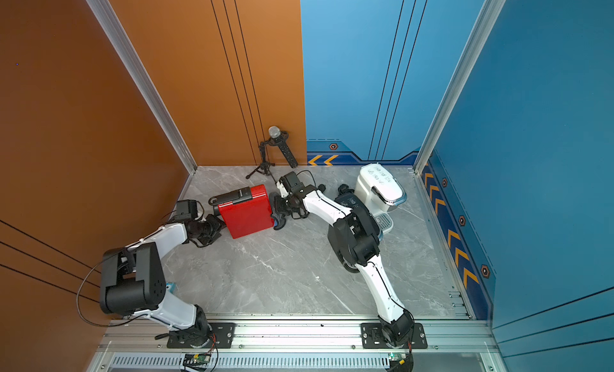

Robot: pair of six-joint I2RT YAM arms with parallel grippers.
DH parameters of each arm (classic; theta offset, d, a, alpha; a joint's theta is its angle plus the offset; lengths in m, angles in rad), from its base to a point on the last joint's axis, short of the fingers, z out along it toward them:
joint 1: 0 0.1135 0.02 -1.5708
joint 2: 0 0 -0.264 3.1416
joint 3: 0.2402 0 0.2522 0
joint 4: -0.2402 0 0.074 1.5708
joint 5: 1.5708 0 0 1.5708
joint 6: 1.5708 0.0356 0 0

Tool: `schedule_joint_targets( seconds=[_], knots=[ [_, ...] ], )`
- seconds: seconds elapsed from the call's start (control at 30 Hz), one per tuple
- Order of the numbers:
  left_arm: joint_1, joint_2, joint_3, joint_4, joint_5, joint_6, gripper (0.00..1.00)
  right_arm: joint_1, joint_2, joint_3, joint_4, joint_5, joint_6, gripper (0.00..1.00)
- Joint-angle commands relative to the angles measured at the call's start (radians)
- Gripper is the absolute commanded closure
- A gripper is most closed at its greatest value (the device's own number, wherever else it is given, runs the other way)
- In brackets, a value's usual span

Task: Wipe the surface of a coffee machine
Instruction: Wipe the dirt from the surface of the coffee machine.

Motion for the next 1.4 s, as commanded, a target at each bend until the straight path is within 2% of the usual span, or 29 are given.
schedule_joint_targets(
  seconds=[0.0, 0.43, 0.6, 1.03, 1.2, 1.37],
  knots=[
    [-0.036, -0.04, 0.008, 0.063, 0.077, 0.017, 0.47, 0.039, 0.008, 0.007, -0.013, -0.039, -0.004, 0.86],
    [-0.034, -0.04, 0.006, 0.063, 0.077, 0.018, 0.47, 0.013, -0.193, 0.143, -0.015, -0.069, 0.019, 0.85],
    [-0.034, -0.047, 0.007, 0.063, 0.077, 0.016, 0.47, 0.002, -0.148, 0.143, -0.015, -0.09, 0.032, 0.85],
    [-0.05, -0.053, -0.008, 0.058, 0.072, 0.017, 0.47, 0.026, 0.0, 0.007, 0.008, -0.078, 0.017, 0.85],
    [-0.104, -0.062, -0.021, 0.058, 0.056, 0.008, 0.47, 0.037, -0.002, -0.035, 0.008, -0.065, 0.005, 0.85],
    [-0.221, -0.1, -0.056, 0.058, 0.025, -0.027, 0.47, 0.01, -0.122, -0.07, 0.005, -0.038, 0.0, 0.85]
  ],
)
